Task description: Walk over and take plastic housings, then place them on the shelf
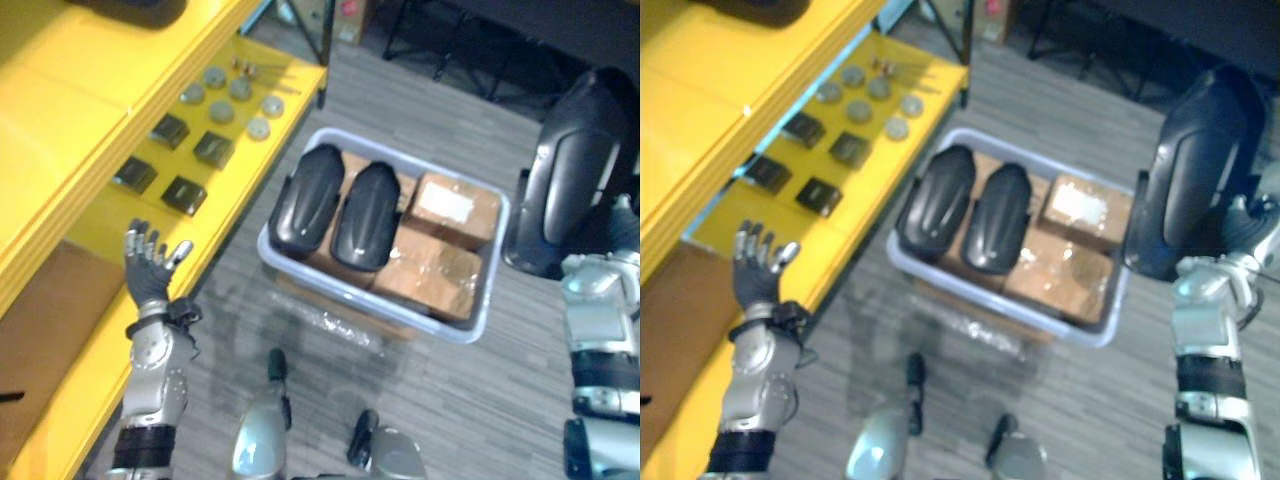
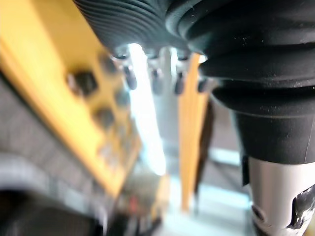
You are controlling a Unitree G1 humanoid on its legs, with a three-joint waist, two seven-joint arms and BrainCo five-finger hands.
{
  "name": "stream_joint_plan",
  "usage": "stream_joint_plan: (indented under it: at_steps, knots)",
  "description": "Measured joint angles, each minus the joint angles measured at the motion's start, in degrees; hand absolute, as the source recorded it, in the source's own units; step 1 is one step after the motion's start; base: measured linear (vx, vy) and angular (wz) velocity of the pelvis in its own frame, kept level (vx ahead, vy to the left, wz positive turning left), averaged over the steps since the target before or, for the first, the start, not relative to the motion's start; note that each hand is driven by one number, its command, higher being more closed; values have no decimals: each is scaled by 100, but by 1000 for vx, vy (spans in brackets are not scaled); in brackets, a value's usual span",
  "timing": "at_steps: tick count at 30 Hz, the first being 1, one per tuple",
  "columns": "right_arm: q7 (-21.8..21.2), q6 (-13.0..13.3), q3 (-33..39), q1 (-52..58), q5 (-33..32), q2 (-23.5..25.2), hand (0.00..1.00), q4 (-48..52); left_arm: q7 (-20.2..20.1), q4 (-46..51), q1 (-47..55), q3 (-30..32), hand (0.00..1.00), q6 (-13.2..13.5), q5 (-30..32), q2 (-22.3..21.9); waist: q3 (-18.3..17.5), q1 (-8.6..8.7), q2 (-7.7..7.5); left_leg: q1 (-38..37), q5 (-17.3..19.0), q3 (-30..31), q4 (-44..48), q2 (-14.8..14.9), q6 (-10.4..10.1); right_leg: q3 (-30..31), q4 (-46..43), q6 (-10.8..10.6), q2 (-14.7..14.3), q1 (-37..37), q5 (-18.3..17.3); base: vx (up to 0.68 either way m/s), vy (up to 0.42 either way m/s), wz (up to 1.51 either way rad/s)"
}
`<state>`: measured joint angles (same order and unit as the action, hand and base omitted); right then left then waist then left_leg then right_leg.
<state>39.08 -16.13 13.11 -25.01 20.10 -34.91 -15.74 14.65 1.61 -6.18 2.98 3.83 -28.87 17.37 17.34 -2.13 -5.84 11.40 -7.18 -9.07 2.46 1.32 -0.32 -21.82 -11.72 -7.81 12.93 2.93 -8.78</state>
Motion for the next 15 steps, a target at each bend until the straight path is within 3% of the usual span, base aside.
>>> stream_joint_plan:
  at_steps: [4,6,12,15]
  knots:
    - [1,597,-216,-191,504,-1,100,151,-633,-3,-315,-692,0,-689,-284,-50,-521,-3,114,-681,-177,-260,-702,32,-36,184,267,42,-82,291,345,120,3,-26]
    - [-1,884,-421,-445,786,-3,100,167,-965,-310,-741,-998,0,-1012,-487,-50,-655,75,194,-762,-178,-298,-708,55,-36,194,350,70,-110,369,502,70,27,-16]
    - [-2,1680,-1141,-996,1252,-1,100,387,-1500,-1279,-1744,-1408,0,-1513,-831,-34,-759,211,268,-876,-251,-406,-711,79,-49,324,464,83,-125,435,604,-34,19,-14]
    - [2,1947,-1369,-1078,1332,19,100,396,-1810,-1494,-1919,-1599,0,-1741,-1239,-22,-805,232,350,-867,-292,-393,-745,115,-48,332,533,140,-180,451,570,-121,1,-3]
